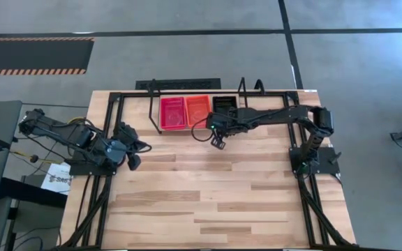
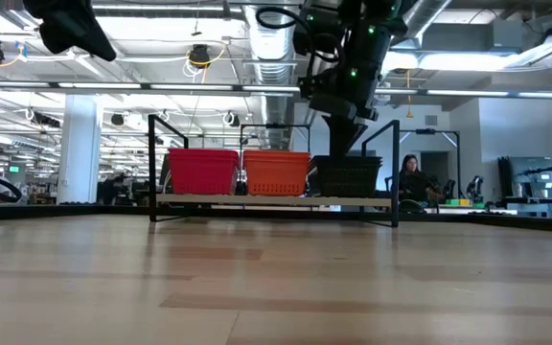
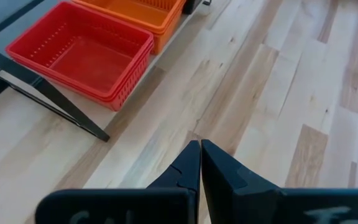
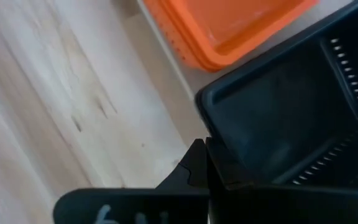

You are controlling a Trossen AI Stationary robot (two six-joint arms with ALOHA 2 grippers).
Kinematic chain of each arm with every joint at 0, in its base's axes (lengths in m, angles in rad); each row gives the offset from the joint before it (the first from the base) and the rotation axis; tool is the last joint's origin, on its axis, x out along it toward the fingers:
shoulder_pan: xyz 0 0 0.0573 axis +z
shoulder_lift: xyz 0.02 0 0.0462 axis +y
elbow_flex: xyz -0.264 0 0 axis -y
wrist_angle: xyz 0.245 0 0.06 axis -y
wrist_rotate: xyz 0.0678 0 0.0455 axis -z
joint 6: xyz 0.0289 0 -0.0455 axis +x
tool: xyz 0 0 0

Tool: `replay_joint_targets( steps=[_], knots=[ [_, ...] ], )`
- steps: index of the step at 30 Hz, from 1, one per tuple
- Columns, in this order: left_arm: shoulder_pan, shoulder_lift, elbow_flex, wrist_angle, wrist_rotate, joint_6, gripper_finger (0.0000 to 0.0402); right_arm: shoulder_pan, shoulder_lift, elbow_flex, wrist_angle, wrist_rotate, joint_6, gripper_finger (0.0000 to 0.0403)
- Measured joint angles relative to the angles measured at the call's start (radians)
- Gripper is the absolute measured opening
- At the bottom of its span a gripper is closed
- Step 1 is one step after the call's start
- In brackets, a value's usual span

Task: Stack baskets on shelf by color
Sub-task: Adjust the bins on the shelf, then return to Home Position

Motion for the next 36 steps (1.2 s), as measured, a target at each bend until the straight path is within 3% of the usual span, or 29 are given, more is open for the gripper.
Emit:
replay_joint_targets(
  steps=[13,17,25,30,36],
  knots=[
    [0.0,0.0,0.0,-0.016,0.037,0.0,0.0,-0.027,-0.028,0.0,0.003,-0.003,0.001,0.0001],
    [0.0,0.0,0.0,-0.015,0.065,0.001,0.0,0.028,-0.119,0.0,0.005,-0.047,0.073,0.0001],
    [-0.049,-0.059,-0.019,-0.004,0.023,0.026,0.0,0.234,-0.386,0.001,0.074,-0.015,0.099,0.0001],
    [-0.112,-0.185,-0.175,0.165,0.016,0.025,0.0,0.367,-0.534,-0.059,0.16,0.019,0.099,0.0001],
    [-0.132,-0.384,-0.431,0.482,0.079,-0.001,0.0,0.46,-0.687,-0.368,0.594,0.016,0.118,0.0001]
  ],
)
